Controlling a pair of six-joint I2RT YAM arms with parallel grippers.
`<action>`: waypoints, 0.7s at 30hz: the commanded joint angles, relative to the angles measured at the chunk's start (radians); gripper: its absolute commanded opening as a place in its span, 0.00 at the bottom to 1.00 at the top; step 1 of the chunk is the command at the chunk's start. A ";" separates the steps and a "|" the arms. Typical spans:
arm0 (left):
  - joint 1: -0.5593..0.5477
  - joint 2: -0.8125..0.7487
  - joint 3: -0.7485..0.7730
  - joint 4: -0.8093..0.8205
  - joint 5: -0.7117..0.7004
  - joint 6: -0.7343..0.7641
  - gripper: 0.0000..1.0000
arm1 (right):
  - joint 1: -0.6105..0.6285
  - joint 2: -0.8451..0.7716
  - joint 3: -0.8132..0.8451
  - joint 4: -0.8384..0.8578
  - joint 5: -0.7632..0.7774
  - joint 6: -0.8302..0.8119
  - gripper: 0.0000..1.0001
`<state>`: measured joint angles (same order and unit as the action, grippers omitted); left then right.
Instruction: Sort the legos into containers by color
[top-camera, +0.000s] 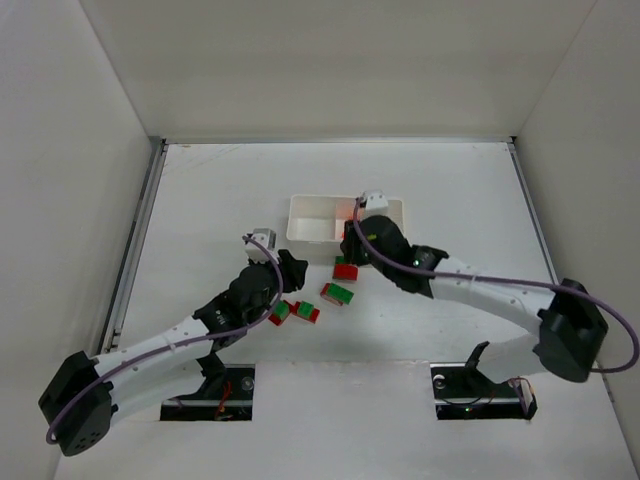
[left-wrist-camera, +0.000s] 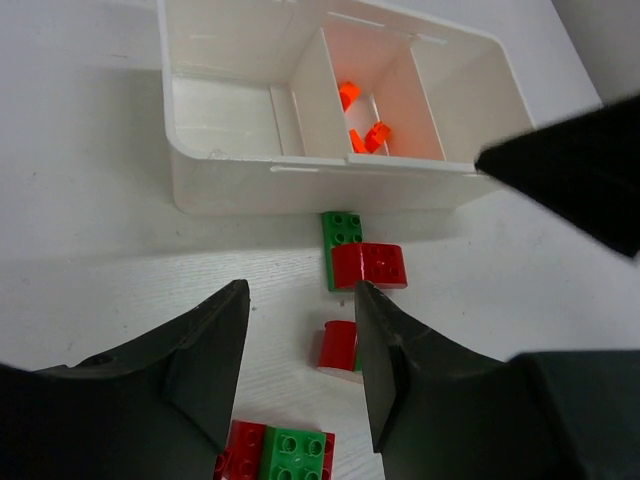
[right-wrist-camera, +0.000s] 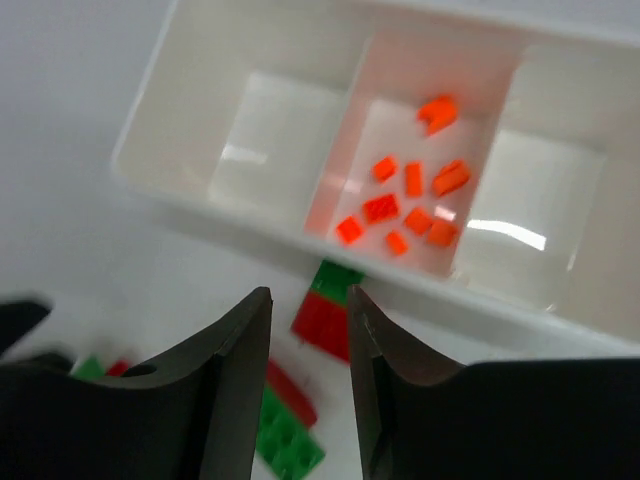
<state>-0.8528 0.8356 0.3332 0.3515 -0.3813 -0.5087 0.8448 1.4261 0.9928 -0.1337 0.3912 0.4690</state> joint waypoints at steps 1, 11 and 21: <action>0.011 0.025 0.021 0.030 0.051 -0.024 0.44 | 0.140 -0.125 -0.136 0.025 -0.081 -0.075 0.46; 0.074 0.100 0.133 -0.012 0.177 -0.114 0.44 | 0.251 -0.112 -0.232 0.058 -0.144 -0.119 0.74; 0.084 0.086 0.178 -0.117 0.177 -0.119 0.44 | 0.244 0.046 -0.186 0.112 -0.112 -0.193 0.73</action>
<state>-0.7769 0.9413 0.4667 0.2626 -0.2153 -0.6155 1.0878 1.4425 0.7582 -0.0898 0.2584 0.3161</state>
